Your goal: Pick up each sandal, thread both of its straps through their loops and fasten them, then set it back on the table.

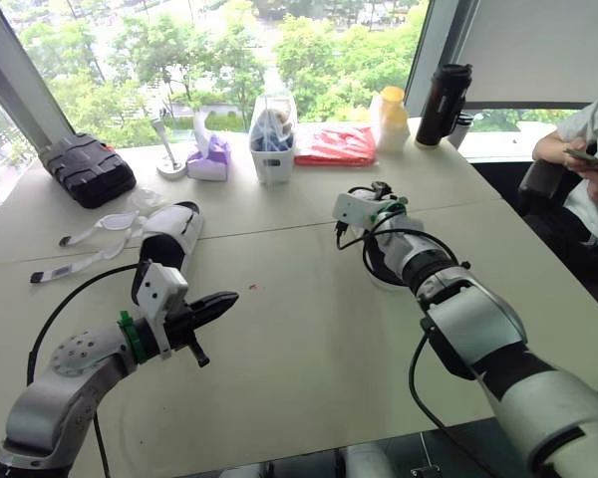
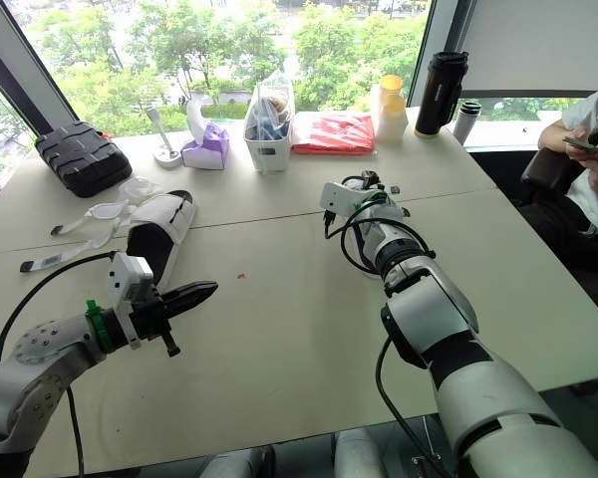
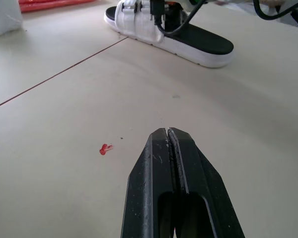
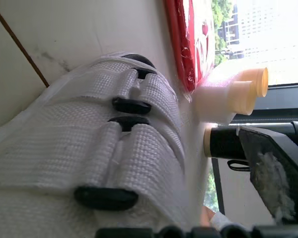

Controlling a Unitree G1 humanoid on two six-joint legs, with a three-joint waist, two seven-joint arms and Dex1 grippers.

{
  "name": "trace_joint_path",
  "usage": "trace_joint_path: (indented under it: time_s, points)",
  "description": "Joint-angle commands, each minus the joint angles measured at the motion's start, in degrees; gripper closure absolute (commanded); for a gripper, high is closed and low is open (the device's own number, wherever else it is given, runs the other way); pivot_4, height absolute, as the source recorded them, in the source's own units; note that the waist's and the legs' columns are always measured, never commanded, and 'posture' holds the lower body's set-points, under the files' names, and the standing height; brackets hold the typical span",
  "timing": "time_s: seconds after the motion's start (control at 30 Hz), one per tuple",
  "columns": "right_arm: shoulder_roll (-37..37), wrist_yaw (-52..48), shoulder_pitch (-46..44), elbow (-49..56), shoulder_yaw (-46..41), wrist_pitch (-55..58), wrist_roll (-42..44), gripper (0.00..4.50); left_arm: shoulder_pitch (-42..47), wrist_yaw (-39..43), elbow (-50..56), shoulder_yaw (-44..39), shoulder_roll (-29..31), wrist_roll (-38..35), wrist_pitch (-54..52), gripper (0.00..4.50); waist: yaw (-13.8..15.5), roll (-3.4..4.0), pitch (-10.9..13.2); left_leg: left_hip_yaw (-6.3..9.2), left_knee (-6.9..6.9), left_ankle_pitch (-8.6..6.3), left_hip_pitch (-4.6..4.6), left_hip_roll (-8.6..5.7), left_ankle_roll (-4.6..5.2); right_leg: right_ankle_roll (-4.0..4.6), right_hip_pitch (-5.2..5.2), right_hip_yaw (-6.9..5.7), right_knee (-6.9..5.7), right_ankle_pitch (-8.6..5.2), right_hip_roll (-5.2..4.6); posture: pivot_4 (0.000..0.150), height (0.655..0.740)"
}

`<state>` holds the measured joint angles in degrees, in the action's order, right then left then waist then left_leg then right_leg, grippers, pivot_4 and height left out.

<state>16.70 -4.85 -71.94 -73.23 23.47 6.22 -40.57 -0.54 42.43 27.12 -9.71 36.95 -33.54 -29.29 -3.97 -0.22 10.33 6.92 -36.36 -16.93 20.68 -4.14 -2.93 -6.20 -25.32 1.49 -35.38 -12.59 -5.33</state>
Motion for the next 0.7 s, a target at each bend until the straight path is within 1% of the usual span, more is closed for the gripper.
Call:
trace_joint_path:
  time_s: [0.03, 0.07, 0.1, 0.13, 0.2, 0.3, 0.33, 0.37, 0.4, 0.43, 0.47, 0.5, 0.53, 0.57, 0.63, 0.67, 0.7]
  points:
    - [2.45, -4.41, 3.16, 5.61, 0.36, -1.09, 1.54, 0.02, 0.05, -0.19, 1.26, 0.16, 0.5, 1.48, 1.39, 4.5, 0.07, 0.0, 0.0, 0.0, 0.0, 0.0, -0.02, 0.0, 0.0, 0.0, 0.02, 0.0, 0.0, 0.0, 0.0, 0.15, 0.74]
    - [3.1, -5.66, 4.11, 7.63, 0.27, -0.86, 1.97, 0.02, 0.07, -0.4, 1.16, 0.07, 0.49, 1.95, 1.53, 4.5, 0.12, 0.0, 0.0, 0.01, -0.01, 0.0, -0.02, 0.0, 0.0, 0.0, 0.05, 0.0, 0.0, 0.0, 0.0, 0.15, 0.74]
    - [4.98, -8.68, 6.83, 13.57, -0.17, 0.01, 2.67, 0.02, 0.38, -0.71, 0.88, 0.06, 0.48, 2.59, 1.77, 4.5, 0.16, -0.03, -0.02, 0.01, -0.05, 0.0, -0.01, -0.01, 0.01, 0.0, 0.05, 0.0, 0.0, 0.0, -0.01, 0.15, 0.74]
    - [7.77, -13.9, 11.58, 23.92, -1.37, 2.23, 4.09, 0.02, 0.82, -1.19, 0.35, 0.0, 0.6, 3.81, 2.41, 4.5, 0.22, -0.05, -0.03, 0.02, -0.07, 0.0, -0.01, -0.01, 0.01, 0.0, 0.08, 0.0, 0.0, 0.0, -0.01, 0.15, 0.74]
    - [12.45, -25.1, 21.36, 45.02, -5.02, 8.7, 8.61, 0.02, 1.94, -2.2, -0.75, -0.16, 0.57, 5.99, 3.88, 4.5, 1.46, -0.08, -0.07, 0.09, -0.14, -0.03, 0.02, -0.01, 0.05, -0.01, 0.12, -0.04, 0.02, 0.0, 0.0, 0.15, 0.74]
    - [15.32, -36.24, 29.51, 64.01, -8.69, 17.51, 14.7, 0.02, 2.87, -2.58, -1.87, -0.33, 0.87, 7.9, 5.29, 4.5, 1.59, -0.07, -0.08, 0.09, -0.3, -0.09, 0.11, -0.02, 0.15, -0.03, 0.14, -0.08, 0.01, -0.01, 0.0, 0.15, 0.74]
    - [15.85, -38.96, 31.12, 68.2, -9.6, 19.9, 16.42, 0.02, 3.15, -2.73, -2.16, -0.27, 0.98, 8.56, 5.63, 4.5, 1.39, -0.07, -0.08, 0.09, -0.45, -0.13, 0.15, 0.0, 0.2, -0.04, 0.16, -0.09, -0.01, 0.0, 0.02, 0.15, 0.74]
    - [16.86, -41.88, 32.58, 72.25, -10.47, 22.11, 18.18, 0.02, 3.6, -3.05, -2.56, -0.29, 0.97, 9.12, 5.82, 4.5, 1.26, -0.07, -0.08, 0.04, -0.61, -0.33, 0.14, 0.03, 0.56, -0.05, 0.18, -0.07, -0.09, 0.01, 0.05, 0.15, 0.74]
    - [17.39, -43.57, 33.35, 74.78, -10.83, 23.81, 19.01, 0.02, 3.88, -3.11, -3.01, -0.43, 0.96, 9.45, 6.01, 4.5, 1.29, -0.07, -0.08, 0.02, -0.65, -0.38, 0.1, 0.04, 0.64, -0.05, 0.19, -0.06, -0.11, 0.01, 0.06, 0.15, 0.74]
    - [18.8, -47.99, 34.76, 79.25, -12.63, 25.99, 23.23, 0.02, 4.93, -4.3, -3.93, -0.48, 0.9, 10.98, 6.62, 4.5, 1.48, -0.07, -0.07, 0.0, -0.68, -0.38, 0.04, 0.06, 0.64, -0.06, 0.24, -0.03, -0.12, 0.01, 0.06, 0.15, 0.74]
    - [19.69, -53.04, 36.02, 84.31, -15.43, 28.34, 29.8, 0.02, 6.14, -5.52, -5.33, -0.29, 1.46, 13.45, 7.59, 4.5, 1.56, -0.08, -0.06, -0.05, -0.69, -0.38, -0.12, 0.08, 0.64, -0.06, 0.4, -0.05, -0.11, 0.01, 0.09, 0.15, 0.74]
    - [20.29, -56.4, 36.84, 87.79, -17.4, 30.11, 34.53, 0.02, 6.96, -6.34, -6.32, -0.11, 1.87, 15.23, 8.34, 4.5, 1.65, -0.07, -0.04, -0.02, -0.69, -0.38, -0.3, 0.11, 0.65, -0.05, 0.6, -0.07, -0.08, 0.01, 0.14, 0.15, 0.74]
    - [20.47, -59.11, 37.34, 90.67, -19.46, 31.36, 39.31, 0.02, 7.71, -6.71, -7.71, 0.59, 2.91, 17.82, 9.63, 4.5, 1.64, -0.08, -0.04, 0.05, -0.73, -0.38, -0.29, 0.12, 0.65, -0.05, 0.65, -0.09, -0.08, 0.01, 0.18, 0.15, 0.74]
    - [20.16, -61.1, 37.43, 92.76, -21.06, 33.57, 43.79, 0.02, 8.31, -7.04, -9.58, 1.93, 4.63, 21.57, 11.74, 4.5, 1.64, -0.09, -0.03, 0.06, -0.75, -0.38, -0.29, 0.13, 0.65, -0.05, 0.67, -0.09, -0.08, 0.01, 0.19, 0.15, 0.74]
    - [20.84, -63.36, 37.33, 94.96, -21.64, 37.01, 48.92, 0.0, 9.17, -7.84, -13.02, 5.33, 8.54, 29.85, 16.43, 3.98, 1.61, -0.12, -0.04, 0.07, -0.81, -0.38, -0.3, 0.13, 0.65, -0.06, 0.7, -0.09, -0.09, 0.01, 0.19, 0.15, 0.74]
    - [21.21, -63.45, 37.22, 95.53, -21.42, 38.11, 50.18, 0.0, 9.37, -8.04, -14.16, 6.09, 9.48, 31.73, 17.95, 3.7, 1.63, -0.11, -0.05, 0.07, -0.81, -0.38, -0.32, 0.13, 0.65, -0.06, 0.72, -0.1, -0.07, 0.01, 0.2, 0.15, 0.74]
    - [20.7, -62.41, 36.59, 95.59, -20.93, 39.02, 50.9, 0.0, 9.78, -8.4, -15.66, 6.4, 10.25, 33.25, 19.51, 3.18, 1.67, -0.11, -0.05, 0.07, -0.81, -0.38, -0.32, 0.12, 0.65, -0.06, 0.72, -0.1, -0.06, 0.01, 0.18, 0.15, 0.74]
